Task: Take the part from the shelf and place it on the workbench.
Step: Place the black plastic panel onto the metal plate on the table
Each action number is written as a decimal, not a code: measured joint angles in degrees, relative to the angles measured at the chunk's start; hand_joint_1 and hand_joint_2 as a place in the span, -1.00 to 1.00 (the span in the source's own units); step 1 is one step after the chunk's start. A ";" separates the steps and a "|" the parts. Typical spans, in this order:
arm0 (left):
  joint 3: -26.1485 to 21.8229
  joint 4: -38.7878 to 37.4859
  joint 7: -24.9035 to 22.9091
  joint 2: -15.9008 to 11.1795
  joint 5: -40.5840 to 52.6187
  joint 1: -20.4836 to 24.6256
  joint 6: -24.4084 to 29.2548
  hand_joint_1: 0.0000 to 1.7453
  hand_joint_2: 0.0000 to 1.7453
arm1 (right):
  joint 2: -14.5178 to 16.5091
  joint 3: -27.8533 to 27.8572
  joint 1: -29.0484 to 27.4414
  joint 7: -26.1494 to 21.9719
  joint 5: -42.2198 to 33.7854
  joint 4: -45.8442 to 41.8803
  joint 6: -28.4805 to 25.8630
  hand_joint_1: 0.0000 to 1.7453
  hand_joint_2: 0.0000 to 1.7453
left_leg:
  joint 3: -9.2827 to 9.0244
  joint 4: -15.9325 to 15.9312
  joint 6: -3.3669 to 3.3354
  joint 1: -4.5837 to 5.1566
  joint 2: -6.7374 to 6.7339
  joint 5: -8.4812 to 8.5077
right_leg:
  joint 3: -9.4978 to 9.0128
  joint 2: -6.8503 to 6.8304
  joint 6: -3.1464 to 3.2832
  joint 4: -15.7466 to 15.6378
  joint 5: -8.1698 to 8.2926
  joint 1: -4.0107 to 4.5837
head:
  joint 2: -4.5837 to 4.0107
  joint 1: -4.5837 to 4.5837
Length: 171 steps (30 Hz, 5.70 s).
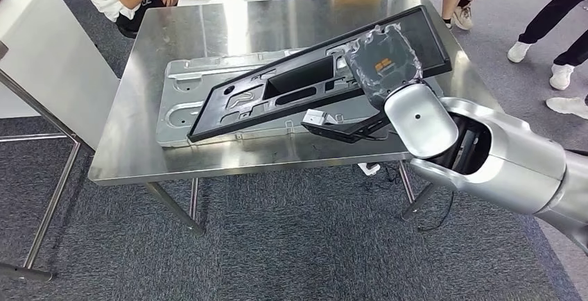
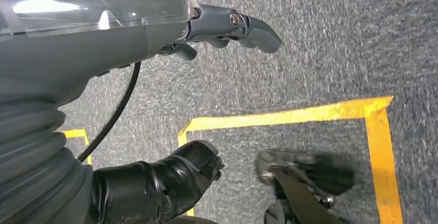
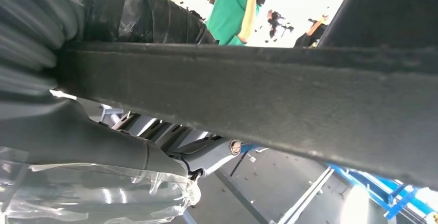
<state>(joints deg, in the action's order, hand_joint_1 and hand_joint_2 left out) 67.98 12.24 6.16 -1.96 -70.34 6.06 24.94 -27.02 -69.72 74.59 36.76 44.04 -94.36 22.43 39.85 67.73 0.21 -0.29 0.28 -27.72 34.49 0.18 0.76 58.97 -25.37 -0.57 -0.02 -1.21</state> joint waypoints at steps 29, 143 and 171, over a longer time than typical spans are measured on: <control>0.00 0.00 0.20 0.06 0.15 -0.01 0.39 -1.00 1.00 | -0.36 -0.19 -0.12 0.00 0.02 -0.23 -0.07 1.00 1.00 | 2.37 4.72 0.10 0.00 0.04 -2.39 | 0.11 0.20 0.35 0.03 -0.03 0.28 | 0.00 -0.10; -0.51 -0.02 -1.54 -0.08 -1.13 0.16 0.46 -1.00 1.00 | 2.34 5.60 -13.81 -2.10 7.02 10.85 -14.10 1.00 1.00 | -5.12 -8.91 -1.47 0.71 0.56 1.50 | 1.36 0.03 -0.70 -0.27 1.42 0.26 | 0.01 0.17; -1.34 -0.02 -0.77 -0.87 -1.74 -0.01 1.90 -1.00 1.00 | 2.48 7.60 -19.34 -1.43 3.24 18.64 -15.92 1.00 1.00 | -4.72 -9.31 -2.27 1.08 0.17 2.43 | 1.00 -0.27 -0.27 -0.20 1.08 0.99 | 0.01 0.08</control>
<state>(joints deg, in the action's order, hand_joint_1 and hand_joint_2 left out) 66.63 12.22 5.40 -2.83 -72.08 6.06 26.84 -24.54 -62.13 55.25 35.34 47.28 -75.72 6.50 35.13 58.42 -2.05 0.79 0.45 -25.29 35.49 -0.09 0.49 58.77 -24.29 0.43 -0.02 -1.13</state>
